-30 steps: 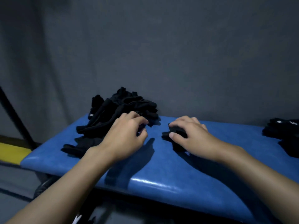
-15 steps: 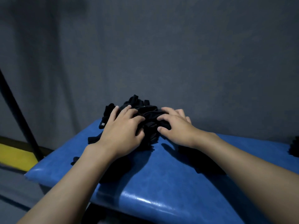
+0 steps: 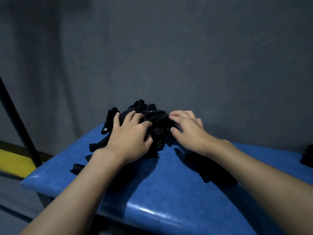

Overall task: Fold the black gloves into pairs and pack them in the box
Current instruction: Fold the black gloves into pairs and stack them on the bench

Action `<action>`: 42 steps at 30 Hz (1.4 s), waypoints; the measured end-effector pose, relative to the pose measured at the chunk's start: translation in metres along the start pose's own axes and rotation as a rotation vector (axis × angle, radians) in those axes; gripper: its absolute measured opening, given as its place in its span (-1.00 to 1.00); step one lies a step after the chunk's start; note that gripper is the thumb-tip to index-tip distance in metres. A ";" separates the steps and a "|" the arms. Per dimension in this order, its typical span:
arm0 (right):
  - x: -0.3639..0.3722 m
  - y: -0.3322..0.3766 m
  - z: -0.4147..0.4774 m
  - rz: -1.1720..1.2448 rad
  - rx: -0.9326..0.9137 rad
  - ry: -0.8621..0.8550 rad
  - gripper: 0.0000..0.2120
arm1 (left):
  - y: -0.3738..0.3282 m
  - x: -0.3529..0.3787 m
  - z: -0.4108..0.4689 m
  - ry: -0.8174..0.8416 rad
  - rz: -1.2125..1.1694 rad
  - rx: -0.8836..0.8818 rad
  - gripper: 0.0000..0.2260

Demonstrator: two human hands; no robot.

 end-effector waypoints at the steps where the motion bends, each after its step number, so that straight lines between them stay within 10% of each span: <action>1: -0.002 -0.001 -0.002 0.019 -0.005 -0.021 -0.61 | -0.001 0.000 0.000 0.004 0.003 -0.005 -0.59; 25: 0.002 -0.013 -0.011 0.057 0.007 0.030 -0.52 | -0.019 0.002 0.013 -0.066 0.029 0.123 -0.52; 42: -0.047 -0.028 -0.014 0.388 0.005 -0.305 -0.67 | -0.030 -0.006 0.021 -0.252 -0.402 0.116 -0.57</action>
Point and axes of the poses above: each hand's wrist, its own z-axis towards the middle knuckle, its own x-axis out of the palm, y = z × x, the point moved 2 cm from there along z, towards the middle knuckle, and after that the axes turned 4 degrees about x, right-handed, at the moved point
